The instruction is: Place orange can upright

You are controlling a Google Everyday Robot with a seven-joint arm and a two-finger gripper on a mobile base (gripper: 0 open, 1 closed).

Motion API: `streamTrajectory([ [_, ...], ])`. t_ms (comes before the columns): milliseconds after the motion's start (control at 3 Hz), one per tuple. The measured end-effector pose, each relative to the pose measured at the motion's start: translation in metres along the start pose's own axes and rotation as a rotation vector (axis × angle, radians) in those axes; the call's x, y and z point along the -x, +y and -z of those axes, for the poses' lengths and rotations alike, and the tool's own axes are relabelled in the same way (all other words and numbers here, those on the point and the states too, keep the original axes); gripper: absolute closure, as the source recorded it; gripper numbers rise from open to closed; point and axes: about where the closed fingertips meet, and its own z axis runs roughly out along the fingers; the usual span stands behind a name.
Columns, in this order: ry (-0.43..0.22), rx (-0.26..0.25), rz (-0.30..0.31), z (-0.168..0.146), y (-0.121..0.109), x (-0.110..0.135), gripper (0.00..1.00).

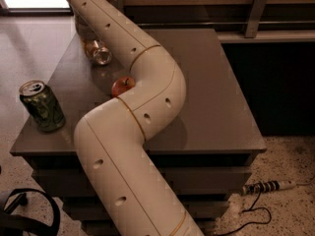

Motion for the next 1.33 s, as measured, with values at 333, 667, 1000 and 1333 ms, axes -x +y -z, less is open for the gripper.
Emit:
streamTrajectory([
  [333,-0.029,-0.022,0.001,0.018,-0.017,0.002,1.00],
  [667,-0.057,-0.031,0.001,0.035,-0.034,0.003,1.00],
  [1000,-0.091,-0.034,0.010,0.055,-0.049,0.004,1.00],
  [1333,-0.142,-0.013,0.039,0.076,-0.062,0.007,1.00],
])
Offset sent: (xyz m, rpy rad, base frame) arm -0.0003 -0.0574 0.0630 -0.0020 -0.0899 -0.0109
